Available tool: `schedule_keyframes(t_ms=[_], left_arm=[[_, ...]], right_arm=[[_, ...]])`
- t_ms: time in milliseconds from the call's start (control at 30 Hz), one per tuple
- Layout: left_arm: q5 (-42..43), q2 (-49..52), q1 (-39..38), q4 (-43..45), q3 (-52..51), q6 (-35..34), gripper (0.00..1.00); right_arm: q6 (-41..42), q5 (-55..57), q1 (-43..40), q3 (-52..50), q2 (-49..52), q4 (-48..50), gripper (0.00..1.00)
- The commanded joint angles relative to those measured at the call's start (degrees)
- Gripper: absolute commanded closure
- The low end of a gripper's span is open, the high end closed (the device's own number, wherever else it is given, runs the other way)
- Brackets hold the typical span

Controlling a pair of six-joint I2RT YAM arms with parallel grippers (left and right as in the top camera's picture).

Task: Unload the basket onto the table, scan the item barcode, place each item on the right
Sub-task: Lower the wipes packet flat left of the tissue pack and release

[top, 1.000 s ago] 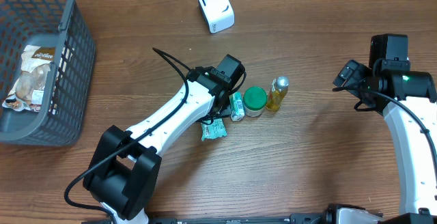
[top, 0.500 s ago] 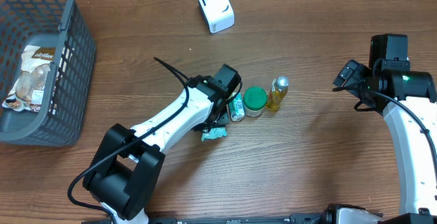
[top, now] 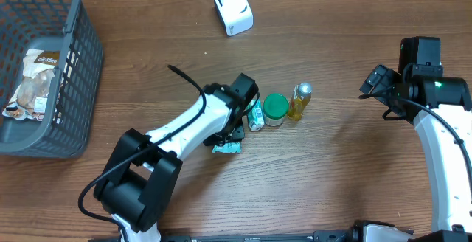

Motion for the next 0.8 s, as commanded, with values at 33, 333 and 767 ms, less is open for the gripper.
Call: schedule_keyframes(t_ms=[33, 333, 767], left_arm=[[0.09, 0.79, 1.68, -3.91, 9.38, 2.64, 0.49], [3.13, 0.94, 1.68, -3.37, 8.15, 2.75, 0.76], [1.36, 1.16, 2.14, 2.91, -0.87, 2.78, 0.69]], right_arm=[[0.44, 0.37, -0.07, 0.66, 0.09, 0.13, 0.00], [0.44, 0.37, -0.07, 0.66, 0.09, 0.13, 0.00], [0.44, 0.37, -0.07, 0.66, 0.09, 0.13, 0.00]])
